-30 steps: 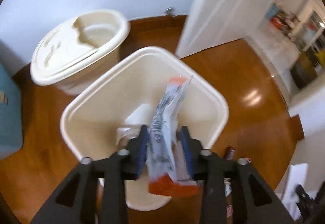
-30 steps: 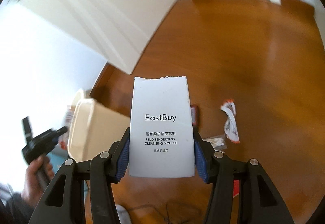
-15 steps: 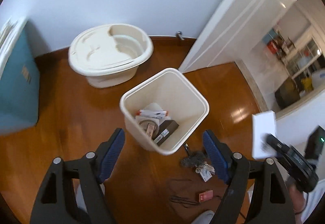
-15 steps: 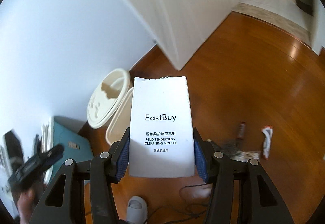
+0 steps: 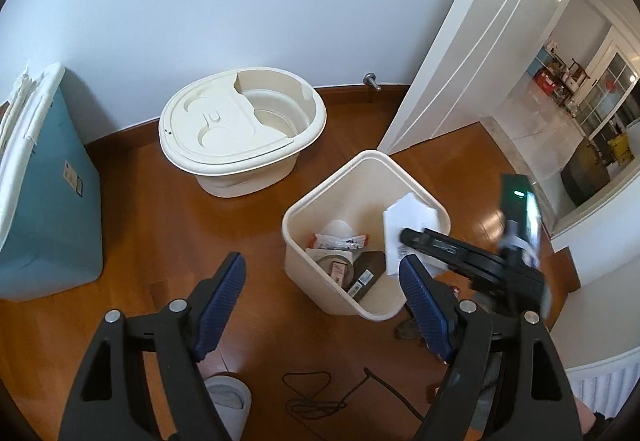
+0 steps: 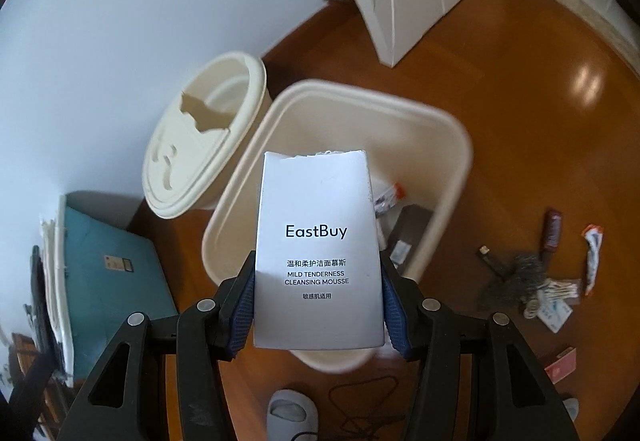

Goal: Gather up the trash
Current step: 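Open the right tool over the wastebasket to drop the EastBuy box, then grasp and lift another orange-and-white wrapper with the right tool while the left tool approaches the red box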

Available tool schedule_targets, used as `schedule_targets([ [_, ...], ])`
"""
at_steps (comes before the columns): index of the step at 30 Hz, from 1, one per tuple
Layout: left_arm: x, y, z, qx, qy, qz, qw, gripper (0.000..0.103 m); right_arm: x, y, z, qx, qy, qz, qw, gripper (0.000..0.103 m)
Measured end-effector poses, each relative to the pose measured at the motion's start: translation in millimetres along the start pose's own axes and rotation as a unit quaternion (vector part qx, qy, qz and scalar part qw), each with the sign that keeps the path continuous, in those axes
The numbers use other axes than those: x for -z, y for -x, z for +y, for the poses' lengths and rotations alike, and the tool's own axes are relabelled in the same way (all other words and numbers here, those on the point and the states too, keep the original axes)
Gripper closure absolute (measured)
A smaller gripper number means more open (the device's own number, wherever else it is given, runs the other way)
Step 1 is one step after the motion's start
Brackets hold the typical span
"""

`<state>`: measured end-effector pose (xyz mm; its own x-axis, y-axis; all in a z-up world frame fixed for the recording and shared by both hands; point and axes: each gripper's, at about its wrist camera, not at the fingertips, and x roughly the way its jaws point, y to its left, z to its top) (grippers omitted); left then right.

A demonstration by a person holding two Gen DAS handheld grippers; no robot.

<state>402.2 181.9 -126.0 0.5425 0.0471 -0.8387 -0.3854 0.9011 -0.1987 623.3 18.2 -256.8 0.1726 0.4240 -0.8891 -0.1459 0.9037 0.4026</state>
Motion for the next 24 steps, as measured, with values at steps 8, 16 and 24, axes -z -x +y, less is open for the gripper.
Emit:
schedule_targets([
  [8,4.6,1.6,-19.6,-0.023,-0.054,-0.013,0.9982,0.024,-0.6,2.3,9.0,0.013,0.031,0.042,0.999,0.043],
  [16,25.0,2.4,-55.9,-0.049,-0.149,-0.042,0.9867,0.024,20.9,110.4,-77.6,0.026,0.064,0.004,0.998,0.025],
  [24,69.3,-18.5,-142.0,-0.019,-0.294,-0.066,0.9533,0.024,69.0,99.8,-300.2,0.124,-0.074,0.029,0.989,0.025],
])
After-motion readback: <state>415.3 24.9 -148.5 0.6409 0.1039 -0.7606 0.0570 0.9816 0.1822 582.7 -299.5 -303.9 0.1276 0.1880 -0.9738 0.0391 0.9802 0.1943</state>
